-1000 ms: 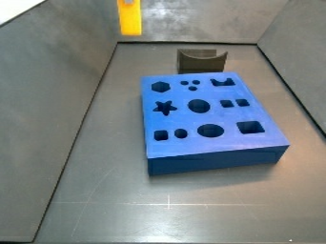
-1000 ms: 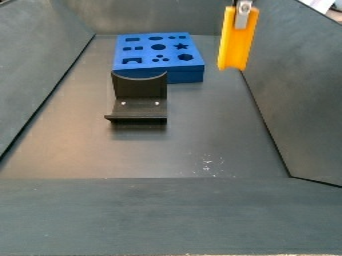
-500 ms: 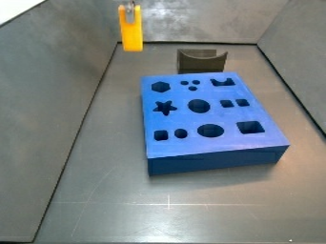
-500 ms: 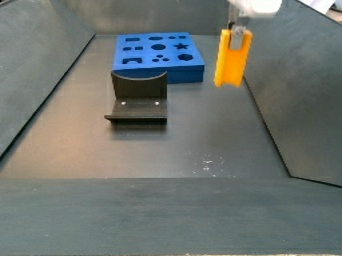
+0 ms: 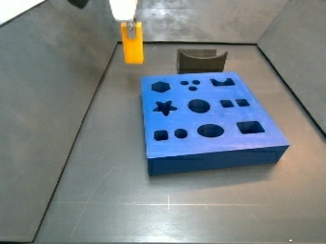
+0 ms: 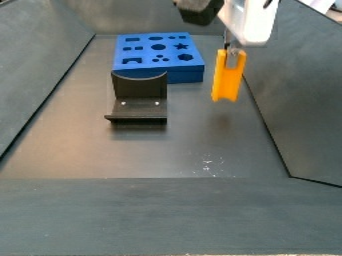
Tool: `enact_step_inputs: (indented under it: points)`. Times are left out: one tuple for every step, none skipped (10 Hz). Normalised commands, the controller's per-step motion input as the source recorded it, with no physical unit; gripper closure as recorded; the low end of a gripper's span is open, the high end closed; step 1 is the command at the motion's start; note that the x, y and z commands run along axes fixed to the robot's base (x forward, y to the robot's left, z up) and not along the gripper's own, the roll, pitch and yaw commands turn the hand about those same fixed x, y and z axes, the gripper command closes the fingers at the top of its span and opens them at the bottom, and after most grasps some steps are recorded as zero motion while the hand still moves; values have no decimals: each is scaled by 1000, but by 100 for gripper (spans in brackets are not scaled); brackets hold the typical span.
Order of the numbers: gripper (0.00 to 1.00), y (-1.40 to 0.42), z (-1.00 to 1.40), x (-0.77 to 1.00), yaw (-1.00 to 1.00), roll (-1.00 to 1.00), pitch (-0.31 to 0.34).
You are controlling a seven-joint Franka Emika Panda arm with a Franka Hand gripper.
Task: Pick up the arch object. Move up. Place the arch object on the fixture. Regrasp the arch object. Rotate the arch object. Move to above the board. Insert the arch object.
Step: Rotate the arch object.
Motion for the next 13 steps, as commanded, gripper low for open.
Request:
enact_step_inputs:
  points:
    - [100,3,-839,21,18,-60,-60]
    - [100,1,-739,21,20,-64,-60]
    - [100,0,-612,21,21,-70,-58]
    - [100,0,-518,21,21,-74,-55]
    - [0,0,0,0,0,0,0]
    - [0,0,973,0,0,0,0]
    - [0,1,951,-13,-1,1,13]
    - [0,4,844,-31,-5,5,31]
    - [0,7,735,-33,-10,10,30]
    - [0,11,568,-31,-14,18,29]
    - [0,13,431,-29,-16,24,31]
    - [0,14,293,-24,-16,30,32]
    - [0,0,0,0,1000,0,0]
